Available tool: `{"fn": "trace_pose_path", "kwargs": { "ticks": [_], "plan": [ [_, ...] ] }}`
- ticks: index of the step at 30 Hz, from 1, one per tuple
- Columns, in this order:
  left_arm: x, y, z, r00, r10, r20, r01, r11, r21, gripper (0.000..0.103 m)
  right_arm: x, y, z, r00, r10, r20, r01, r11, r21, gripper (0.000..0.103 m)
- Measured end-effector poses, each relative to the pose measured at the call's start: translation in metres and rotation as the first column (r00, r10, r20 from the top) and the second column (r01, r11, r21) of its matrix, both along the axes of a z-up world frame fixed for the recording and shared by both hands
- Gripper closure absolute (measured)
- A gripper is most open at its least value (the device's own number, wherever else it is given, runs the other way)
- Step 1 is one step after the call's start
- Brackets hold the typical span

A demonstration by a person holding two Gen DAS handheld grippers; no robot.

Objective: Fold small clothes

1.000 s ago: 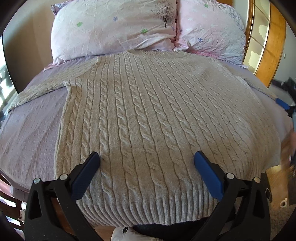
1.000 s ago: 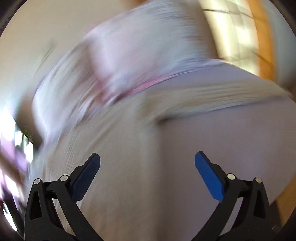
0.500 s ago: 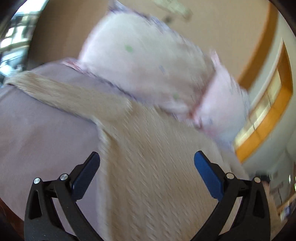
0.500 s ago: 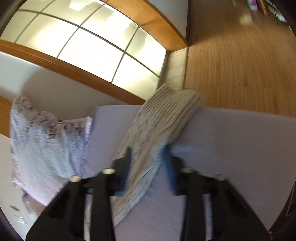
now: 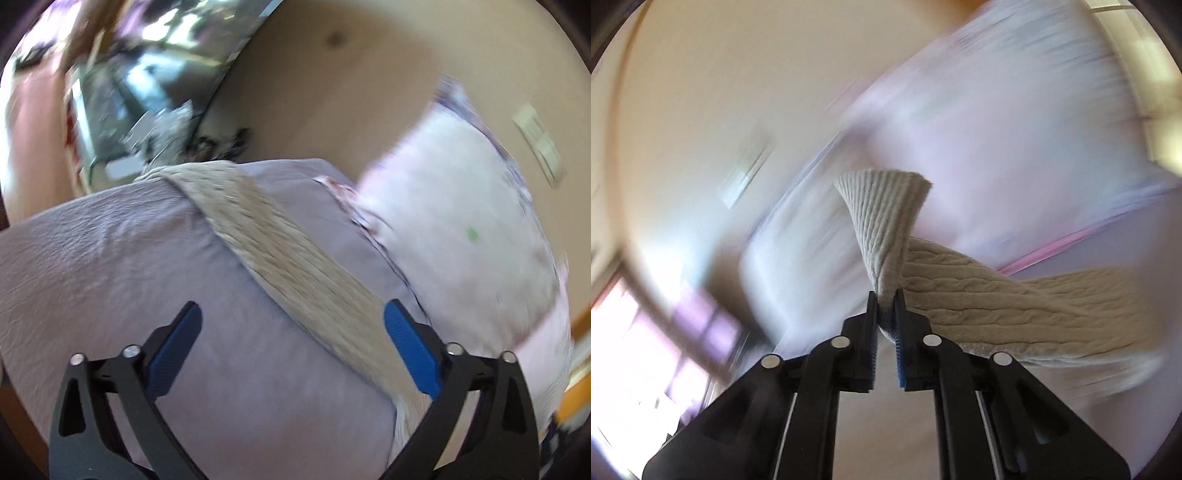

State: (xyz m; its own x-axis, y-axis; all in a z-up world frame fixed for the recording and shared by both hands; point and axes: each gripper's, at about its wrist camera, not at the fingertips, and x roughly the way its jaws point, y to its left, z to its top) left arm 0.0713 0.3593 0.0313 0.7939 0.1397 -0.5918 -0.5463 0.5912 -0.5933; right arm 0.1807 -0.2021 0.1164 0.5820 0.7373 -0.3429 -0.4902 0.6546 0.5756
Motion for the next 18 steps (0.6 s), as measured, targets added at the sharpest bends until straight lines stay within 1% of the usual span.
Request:
{"fn": "trace_pose_path", "kwargs": {
  "ticks": [1, 2, 3, 5, 6, 7, 8, 11, 13, 16, 17, 18],
  "plan": [
    [0.004, 0.010, -0.003, 1.000, 0.005, 0.010, -0.005, 0.999, -0.040, 0.016, -0.002, 0.031, -0.007, 0.996, 0.091, -0.025, -0.092, 0.995, -0.028, 0.062],
    [0.006, 0.018, -0.005, 1.000, 0.007, 0.018, -0.006, 0.998, -0.065, 0.023, -0.009, 0.056, -0.014, 0.987, 0.158, -0.034, -0.159, 0.987, -0.031, 0.039],
    [0.011, 0.027, -0.008, 1.000, 0.011, 0.019, -0.009, 0.995, -0.097, 0.027, -0.015, 0.063, -0.017, 0.984, 0.176, -0.020, -0.176, 0.984, -0.028, 0.031],
    [0.017, 0.040, -0.011, 1.000, 0.027, 0.010, -0.026, 0.991, -0.131, 0.029, -0.025, 0.060, -0.016, 0.987, 0.158, 0.033, -0.157, 0.987, -0.043, 0.027],
    [0.020, 0.050, -0.012, 0.999, 0.045, -0.005, -0.046, 0.990, -0.137, 0.030, -0.027, 0.052, -0.015, 0.990, 0.134, 0.049, -0.132, 0.990, -0.043, 0.021],
    [0.020, 0.055, -0.013, 0.998, 0.057, -0.015, -0.058, 0.989, -0.137, 0.031, -0.030, 0.037, -0.014, 0.994, 0.094, 0.059, -0.092, 0.995, -0.035, 0.017],
    [0.022, 0.064, -0.015, 0.997, 0.071, -0.024, -0.074, 0.987, -0.143, 0.035, -0.031, 0.029, -0.015, 0.996, 0.073, 0.060, -0.072, 0.997, -0.031, 0.013],
    [0.026, 0.080, -0.023, 0.995, 0.096, -0.020, -0.098, 0.974, -0.203, 0.044, -0.039, -0.017, -0.020, 0.998, -0.037, 0.049, 0.039, 0.998, -0.040, 0.011],
    [0.027, 0.091, -0.027, 0.993, 0.120, -0.004, -0.118, 0.964, -0.238, 0.048, -0.034, -0.041, -0.025, 0.994, -0.105, 0.038, 0.107, 0.993, -0.048, 0.010],
    [0.030, 0.105, -0.031, 0.987, 0.158, -0.006, -0.154, 0.951, -0.267, 0.058, -0.037, -0.071, -0.034, 0.983, -0.183, 0.012, 0.184, 0.982, -0.039, 0.009],
    [0.029, 0.110, -0.033, 0.985, 0.175, 0.003, -0.167, 0.944, -0.284, 0.063, -0.039, -0.082, -0.036, 0.979, -0.205, 0.002, 0.205, 0.978, -0.028, 0.008],
    [0.029, 0.114, -0.035, 0.982, 0.190, 0.004, -0.180, 0.937, -0.301, 0.074, -0.042, -0.089, -0.038, 0.976, -0.217, -0.003, 0.217, 0.976, -0.020, 0.008]
  ]
}}
